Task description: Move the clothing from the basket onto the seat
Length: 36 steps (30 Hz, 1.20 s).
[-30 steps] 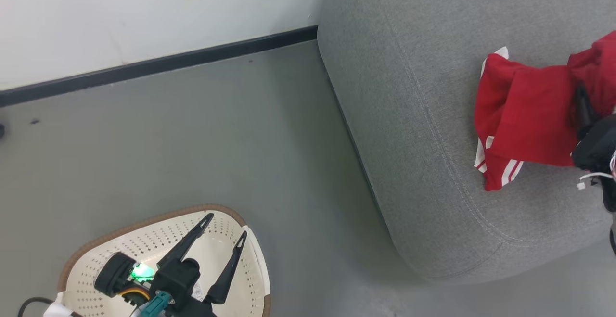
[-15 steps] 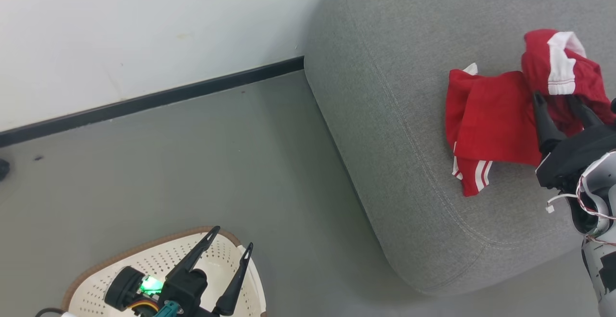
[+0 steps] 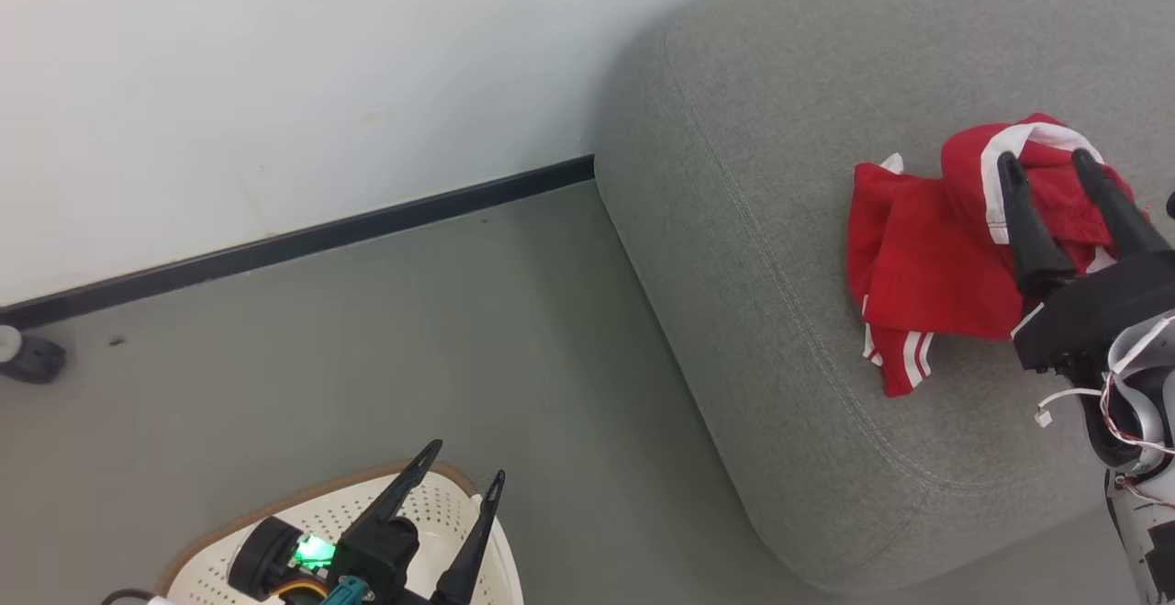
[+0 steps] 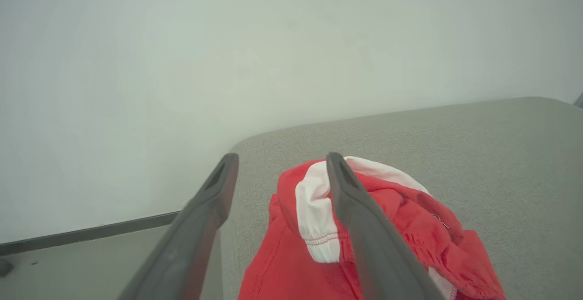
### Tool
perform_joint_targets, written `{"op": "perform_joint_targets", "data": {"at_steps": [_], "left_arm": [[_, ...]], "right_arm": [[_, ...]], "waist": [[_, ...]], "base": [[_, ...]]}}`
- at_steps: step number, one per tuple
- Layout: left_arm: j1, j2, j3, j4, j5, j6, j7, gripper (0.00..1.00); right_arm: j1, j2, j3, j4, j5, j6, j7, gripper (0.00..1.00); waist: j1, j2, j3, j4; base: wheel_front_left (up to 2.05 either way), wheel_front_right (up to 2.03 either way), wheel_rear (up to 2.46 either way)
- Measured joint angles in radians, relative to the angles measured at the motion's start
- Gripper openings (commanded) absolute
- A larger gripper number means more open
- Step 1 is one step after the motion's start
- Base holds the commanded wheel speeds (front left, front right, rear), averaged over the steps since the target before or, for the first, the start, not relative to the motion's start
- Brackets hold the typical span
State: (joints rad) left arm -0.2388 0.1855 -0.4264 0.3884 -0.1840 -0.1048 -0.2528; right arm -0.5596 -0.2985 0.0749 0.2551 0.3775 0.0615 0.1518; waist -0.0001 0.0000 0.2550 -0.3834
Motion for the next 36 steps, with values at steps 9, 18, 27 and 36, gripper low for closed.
{"op": "perform_joint_targets", "data": {"at_steps": [9,18,27,36], "left_arm": [[-0.002,-0.019,0.019,0.001,-0.001,0.008,0.000,1.00],[-0.008,-0.031,0.062,0.000,-0.009,0.017,0.000,1.00],[-0.007,-0.063,0.130,-0.012,-0.034,0.063,0.000,1.00],[0.049,-0.074,0.199,-0.025,-0.053,0.120,0.000,1.00]], "right_arm": [[0.028,-0.008,-0.001,-0.134,0.013,0.024,-0.054,1.00],[0.120,0.010,0.036,-0.168,0.055,0.045,-0.144,1.00],[0.225,0.053,0.105,-0.141,0.060,0.053,-0.240,1.00],[0.310,0.081,0.156,-0.091,0.044,0.053,-0.323,1.00]], "waist": [[0.0000,0.0000,-0.029,0.049],[0.0000,0.0000,-0.051,0.129],[0.0001,0.0000,-0.090,0.228],[0.0001,0.0000,-0.146,0.335]], "base": [[0.00,0.00,0.00],[0.00,0.00,0.00],[0.00,0.00,0.00],[0.00,0.00,0.00]]}}
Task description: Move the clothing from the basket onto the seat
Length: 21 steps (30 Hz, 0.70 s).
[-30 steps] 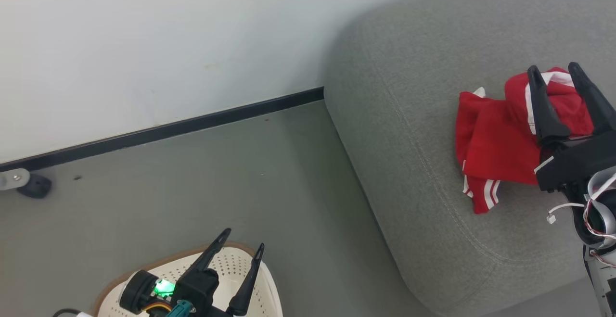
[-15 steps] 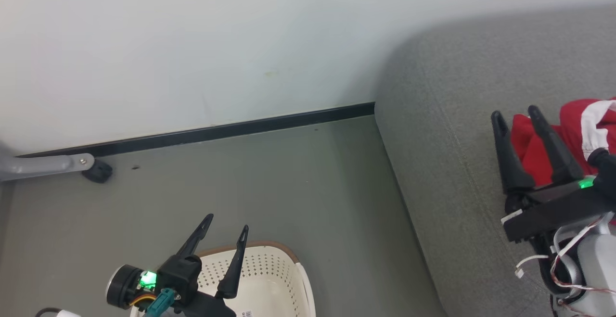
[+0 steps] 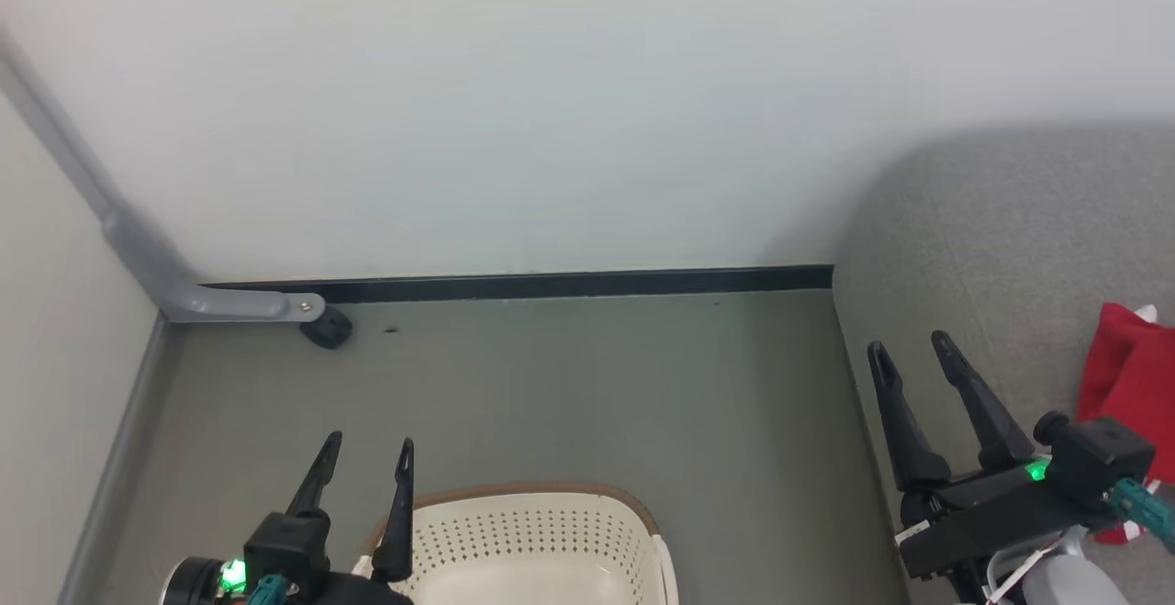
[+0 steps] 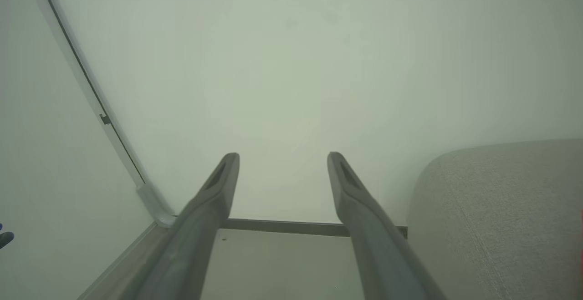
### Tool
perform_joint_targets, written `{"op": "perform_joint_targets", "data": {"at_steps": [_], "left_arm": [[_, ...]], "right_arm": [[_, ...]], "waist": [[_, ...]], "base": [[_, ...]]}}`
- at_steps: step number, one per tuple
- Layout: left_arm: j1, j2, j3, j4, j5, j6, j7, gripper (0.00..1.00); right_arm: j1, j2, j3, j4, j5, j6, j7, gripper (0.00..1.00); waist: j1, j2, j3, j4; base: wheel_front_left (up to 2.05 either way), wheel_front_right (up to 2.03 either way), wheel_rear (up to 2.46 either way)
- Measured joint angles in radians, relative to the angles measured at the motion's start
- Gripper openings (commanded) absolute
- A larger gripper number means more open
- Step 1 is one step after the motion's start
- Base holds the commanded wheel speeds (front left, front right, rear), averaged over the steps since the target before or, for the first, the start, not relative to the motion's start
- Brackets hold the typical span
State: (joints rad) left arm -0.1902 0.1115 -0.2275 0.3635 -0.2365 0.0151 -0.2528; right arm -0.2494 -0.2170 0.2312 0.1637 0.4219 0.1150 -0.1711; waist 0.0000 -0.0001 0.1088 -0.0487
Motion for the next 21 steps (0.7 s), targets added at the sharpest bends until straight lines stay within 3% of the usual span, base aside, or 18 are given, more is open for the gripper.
{"op": "perform_joint_targets", "data": {"at_steps": [12,21], "left_arm": [[0.120,0.002,0.031,-0.040,0.016,0.030,0.000,1.00],[0.174,0.007,0.053,-0.064,0.035,0.039,0.000,1.00]], "right_arm": [[0.095,0.052,0.031,0.044,-0.003,0.001,-0.059,1.00],[0.101,0.079,0.084,0.082,-0.043,0.001,-0.066,1.00]], "waist": [[-0.0001,-0.0001,-0.086,0.133],[-0.0002,-0.0001,-0.124,0.177]], "base": [[0.00,0.00,0.00],[0.00,0.00,0.00]]}}
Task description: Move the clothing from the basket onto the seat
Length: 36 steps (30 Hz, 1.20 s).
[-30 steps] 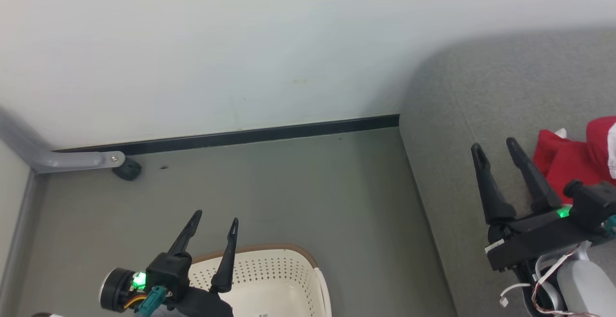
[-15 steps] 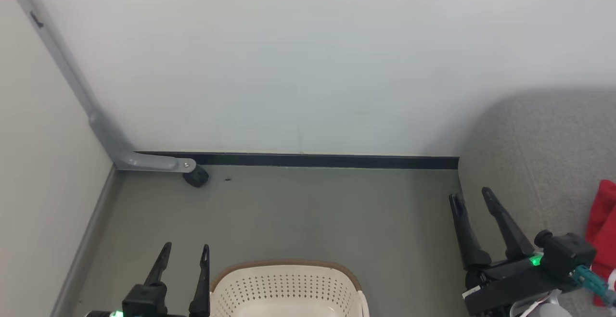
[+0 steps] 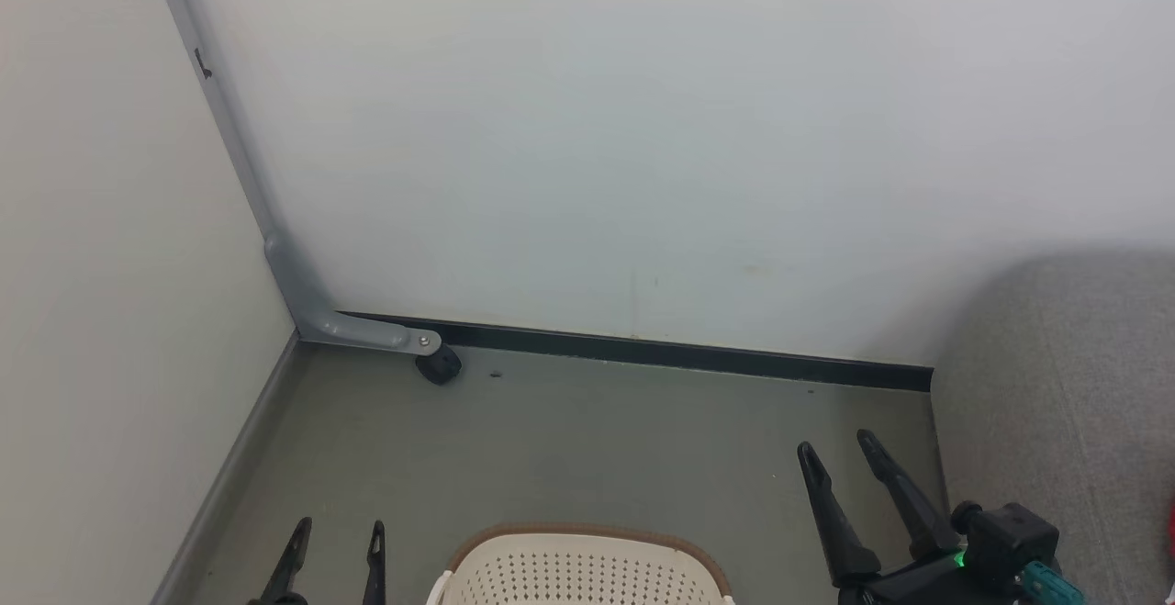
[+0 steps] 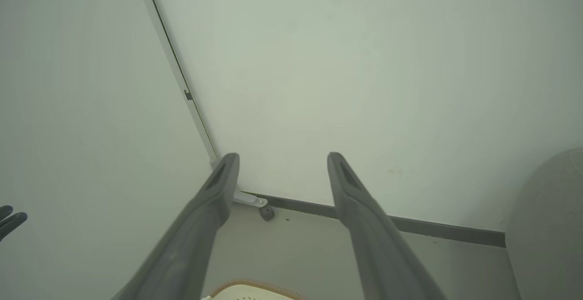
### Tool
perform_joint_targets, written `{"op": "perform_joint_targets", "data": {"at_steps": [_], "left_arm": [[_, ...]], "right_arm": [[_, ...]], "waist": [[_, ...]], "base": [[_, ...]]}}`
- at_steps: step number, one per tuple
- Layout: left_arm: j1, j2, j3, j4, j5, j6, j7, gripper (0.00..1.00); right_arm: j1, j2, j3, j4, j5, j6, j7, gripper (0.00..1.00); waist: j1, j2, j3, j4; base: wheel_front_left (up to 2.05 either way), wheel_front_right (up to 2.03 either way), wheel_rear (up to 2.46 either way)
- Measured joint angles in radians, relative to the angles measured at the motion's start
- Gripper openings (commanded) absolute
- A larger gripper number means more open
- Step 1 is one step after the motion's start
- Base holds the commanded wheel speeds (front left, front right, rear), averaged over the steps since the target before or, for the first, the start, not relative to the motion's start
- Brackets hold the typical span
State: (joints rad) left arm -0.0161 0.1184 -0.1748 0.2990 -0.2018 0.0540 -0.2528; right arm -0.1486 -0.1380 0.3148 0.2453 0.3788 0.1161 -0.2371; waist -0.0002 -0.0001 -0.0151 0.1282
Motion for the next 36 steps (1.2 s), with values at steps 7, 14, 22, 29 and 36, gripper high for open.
{"op": "perform_joint_targets", "data": {"at_steps": [7,14,22,29,36], "left_arm": [[0.005,-0.004,0.009,-0.011,0.012,0.000,0.000,1.00],[0.006,-0.012,0.026,-0.013,0.010,-0.001,0.000,1.00],[0.006,-0.021,0.046,-0.003,0.001,-0.011,0.000,1.00],[0.008,-0.022,0.049,-0.002,0.001,-0.032,0.000,1.00],[0.027,-0.024,0.059,0.001,-0.012,-0.057,0.000,1.00]], "right_arm": [[0.019,0.006,0.019,0.026,-0.010,0.002,-0.003,1.00],[0.021,0.010,0.032,0.043,-0.019,0.003,-0.005,1.00],[0.021,0.012,0.026,0.054,-0.030,0.003,-0.011,1.00],[0.064,0.020,-0.013,0.065,-0.045,-0.031,-0.011,1.00],[0.118,0.040,-0.069,0.065,-0.045,-0.100,-0.011,1.00]], "waist": [[0.0001,0.0000,-0.007,0.001],[0.0002,0.0001,-0.006,-0.008],[0.0002,0.0001,-0.004,-0.021],[0.0002,0.0001,-0.004,-0.027],[0.0002,0.0002,-0.005,-0.033]], "base": [[0.00,0.00,0.00],[0.00,0.00,0.00],[0.00,0.00,0.00],[0.00,0.00,0.00],[0.00,0.00,0.00]]}}
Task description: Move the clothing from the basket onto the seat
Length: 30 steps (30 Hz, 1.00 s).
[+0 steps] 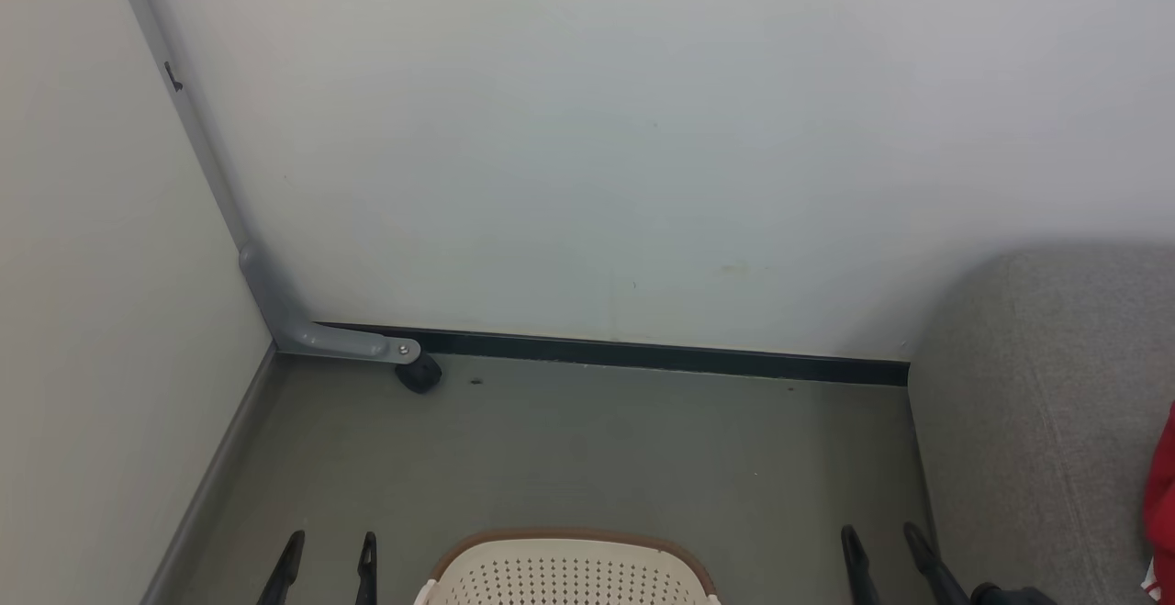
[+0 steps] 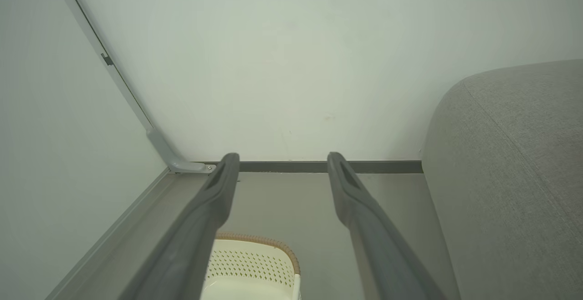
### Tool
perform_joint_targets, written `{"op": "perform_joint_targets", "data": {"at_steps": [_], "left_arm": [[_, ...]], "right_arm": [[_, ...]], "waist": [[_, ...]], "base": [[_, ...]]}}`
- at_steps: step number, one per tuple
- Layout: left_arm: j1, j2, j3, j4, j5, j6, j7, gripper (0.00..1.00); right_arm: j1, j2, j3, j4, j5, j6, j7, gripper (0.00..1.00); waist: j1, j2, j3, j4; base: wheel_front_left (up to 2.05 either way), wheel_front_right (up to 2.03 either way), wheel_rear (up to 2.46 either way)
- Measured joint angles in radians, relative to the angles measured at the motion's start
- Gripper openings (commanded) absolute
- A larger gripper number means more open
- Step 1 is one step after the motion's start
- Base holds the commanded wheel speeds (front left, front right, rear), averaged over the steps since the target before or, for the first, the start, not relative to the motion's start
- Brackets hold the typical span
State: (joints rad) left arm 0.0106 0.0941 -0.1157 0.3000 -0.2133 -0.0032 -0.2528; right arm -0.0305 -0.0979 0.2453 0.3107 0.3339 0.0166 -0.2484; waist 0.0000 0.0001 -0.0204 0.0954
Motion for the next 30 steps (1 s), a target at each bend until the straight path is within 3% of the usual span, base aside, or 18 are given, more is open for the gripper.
{"op": "perform_joint_targets", "data": {"at_steps": [8,30], "left_arm": [[0.002,-0.003,0.010,0.008,-0.023,-0.034,0.000,1.00],[0.002,-0.022,0.038,0.030,-0.042,-0.069,0.000,1.00]], "right_arm": [[0.021,0.015,-0.021,-0.016,-0.002,-0.026,0.000,1.00],[0.019,0.022,-0.053,-0.046,-0.027,-0.027,0.000,1.00]], "waist": [[0.0000,0.0000,0.001,-0.008],[0.0000,-0.0001,0.009,-0.021]], "base": [[0.00,0.00,0.00],[0.00,0.00,0.00]]}}
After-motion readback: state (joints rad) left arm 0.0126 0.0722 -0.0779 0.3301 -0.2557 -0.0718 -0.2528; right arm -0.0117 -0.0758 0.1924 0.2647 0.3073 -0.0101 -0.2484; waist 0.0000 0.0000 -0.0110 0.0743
